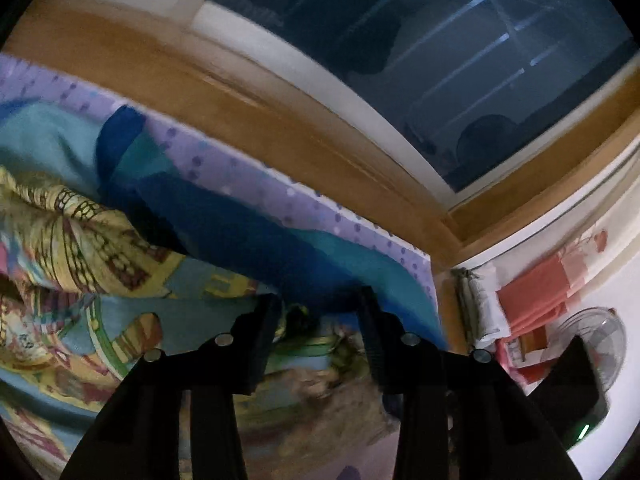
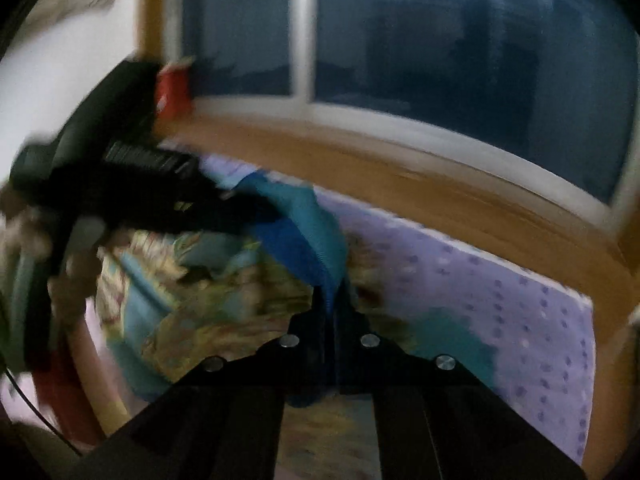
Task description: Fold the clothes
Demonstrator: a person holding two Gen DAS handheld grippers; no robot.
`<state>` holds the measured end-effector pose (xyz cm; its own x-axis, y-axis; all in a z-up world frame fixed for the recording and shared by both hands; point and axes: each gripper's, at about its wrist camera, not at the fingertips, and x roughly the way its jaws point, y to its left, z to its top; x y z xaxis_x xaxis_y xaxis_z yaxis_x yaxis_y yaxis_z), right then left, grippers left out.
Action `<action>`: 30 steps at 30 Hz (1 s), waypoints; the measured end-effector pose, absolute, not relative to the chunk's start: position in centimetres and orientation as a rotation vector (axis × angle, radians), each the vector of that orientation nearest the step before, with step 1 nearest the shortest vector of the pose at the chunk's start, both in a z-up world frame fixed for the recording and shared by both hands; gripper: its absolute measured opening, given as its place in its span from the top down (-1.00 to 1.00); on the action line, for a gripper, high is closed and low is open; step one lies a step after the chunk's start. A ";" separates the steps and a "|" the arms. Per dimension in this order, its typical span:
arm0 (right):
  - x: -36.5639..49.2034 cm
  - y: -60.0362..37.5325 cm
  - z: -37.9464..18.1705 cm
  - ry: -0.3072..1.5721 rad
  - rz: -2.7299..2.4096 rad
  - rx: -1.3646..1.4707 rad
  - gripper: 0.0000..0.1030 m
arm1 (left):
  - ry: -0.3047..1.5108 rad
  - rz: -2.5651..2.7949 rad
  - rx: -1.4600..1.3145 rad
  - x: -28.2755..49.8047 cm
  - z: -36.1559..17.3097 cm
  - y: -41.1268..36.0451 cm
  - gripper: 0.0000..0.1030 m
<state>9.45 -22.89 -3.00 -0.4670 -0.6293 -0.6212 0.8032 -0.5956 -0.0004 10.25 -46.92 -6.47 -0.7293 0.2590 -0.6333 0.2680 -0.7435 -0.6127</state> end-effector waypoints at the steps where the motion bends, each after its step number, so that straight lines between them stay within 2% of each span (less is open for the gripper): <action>1: 8.3 -21.2 -2.4 0.322 -2.134 0.749 0.98 | 1.085 -2.689 1.153 9.8 -6.1 -46.2 0.25; 7: 0.9 -9.9 -0.9 0.172 -2.385 0.813 0.98 | 1.078 -2.618 1.140 10.0 -6.2 -44.3 0.25; 15: -5.2 4.9 0.2 0.075 -2.724 0.924 0.98 | 1.089 -2.585 1.137 11.2 -6.0 -41.0 0.24; 21: -8.9 12.4 -0.3 0.208 -2.921 1.022 0.98 | 1.052 -2.559 1.189 10.7 -6.7 -39.4 0.24; 26: -13.0 10.2 -3.9 0.399 -2.806 1.144 0.98 | 1.012 -2.552 1.252 10.1 -7.3 -38.9 0.24; 30: -15.5 7.5 -5.0 0.538 -2.807 1.113 0.97 | 0.975 -2.548 1.300 9.6 -7.7 -38.6 0.24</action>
<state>-15.50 7.50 -5.01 -0.7341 0.0591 -0.6764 0.1951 -0.9359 -0.2934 9.60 -38.57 -7.68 -0.6243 0.1757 -0.7612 0.3771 -0.7856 -0.4906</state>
